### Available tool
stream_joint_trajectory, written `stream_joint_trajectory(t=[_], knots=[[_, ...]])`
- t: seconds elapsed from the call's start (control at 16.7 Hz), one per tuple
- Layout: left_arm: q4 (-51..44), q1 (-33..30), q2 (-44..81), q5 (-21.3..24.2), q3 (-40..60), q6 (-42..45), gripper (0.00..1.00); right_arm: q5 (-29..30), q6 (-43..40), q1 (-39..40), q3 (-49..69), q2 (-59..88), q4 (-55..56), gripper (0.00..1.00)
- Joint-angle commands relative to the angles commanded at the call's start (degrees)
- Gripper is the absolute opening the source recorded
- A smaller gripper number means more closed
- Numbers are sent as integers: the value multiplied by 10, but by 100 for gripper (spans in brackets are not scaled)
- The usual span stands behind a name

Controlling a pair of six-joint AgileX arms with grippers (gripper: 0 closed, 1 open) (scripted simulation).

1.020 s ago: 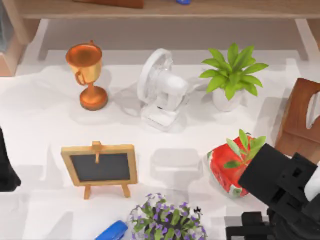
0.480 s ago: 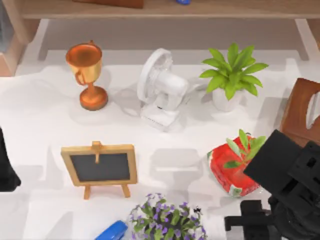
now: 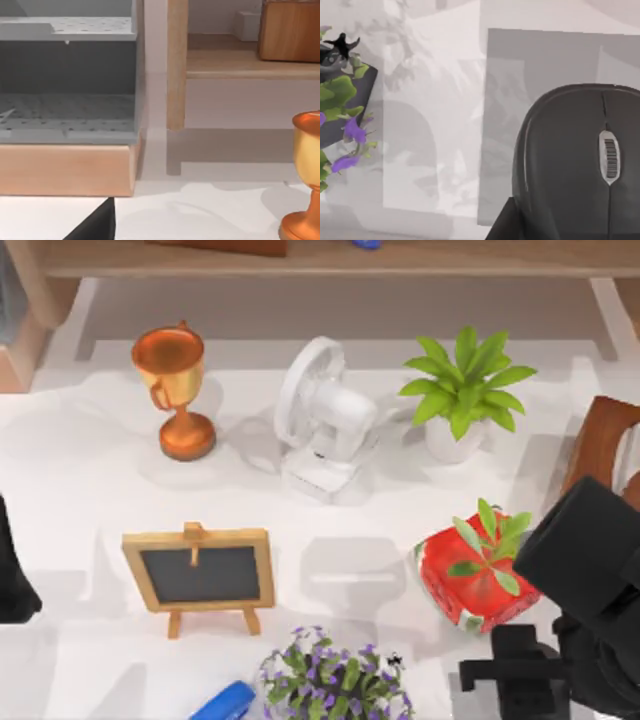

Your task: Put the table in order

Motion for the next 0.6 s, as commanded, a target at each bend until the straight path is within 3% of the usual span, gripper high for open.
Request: stream_joint_trajectory(t=[0.6], knots=[[0, 0, 0, 0, 0, 0, 100, -4, -12, -22, -66, 85, 92, 0]])
